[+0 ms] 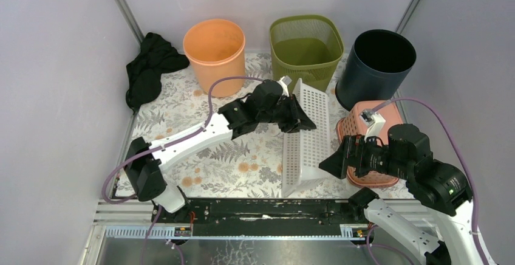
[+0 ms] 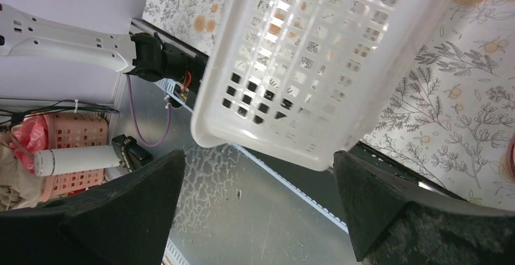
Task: Turn the large container upside down
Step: Turn the container upside down at the center of the board.
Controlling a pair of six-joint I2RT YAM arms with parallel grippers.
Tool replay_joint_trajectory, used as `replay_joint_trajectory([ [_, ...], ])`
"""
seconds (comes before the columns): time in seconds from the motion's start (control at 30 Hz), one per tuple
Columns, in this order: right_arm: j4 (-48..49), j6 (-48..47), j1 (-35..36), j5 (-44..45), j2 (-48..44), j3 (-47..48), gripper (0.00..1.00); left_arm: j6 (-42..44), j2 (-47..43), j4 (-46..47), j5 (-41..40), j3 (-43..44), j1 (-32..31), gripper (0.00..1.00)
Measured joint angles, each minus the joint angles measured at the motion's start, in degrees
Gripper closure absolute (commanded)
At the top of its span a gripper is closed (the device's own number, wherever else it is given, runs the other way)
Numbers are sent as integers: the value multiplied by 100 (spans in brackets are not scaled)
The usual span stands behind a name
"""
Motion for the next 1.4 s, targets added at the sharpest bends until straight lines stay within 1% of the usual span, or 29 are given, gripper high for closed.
replay_joint_trajectory([
  [0.2,-44,-275,0,315,201,402,1,-271,280,780,17,-13,-103,100],
  [0.4,50,-570,0,498,186,758,1,-503,507,1580,101,-15,-195,100],
  [0.67,286,-614,0,402,57,758,1,-850,791,2625,188,-210,-273,100],
  [1.03,243,-741,0,260,37,868,1,-1281,1270,4188,199,-260,-275,100],
  [1.4,210,-723,0,42,66,1093,1,-1478,1421,5442,208,-616,-295,100],
])
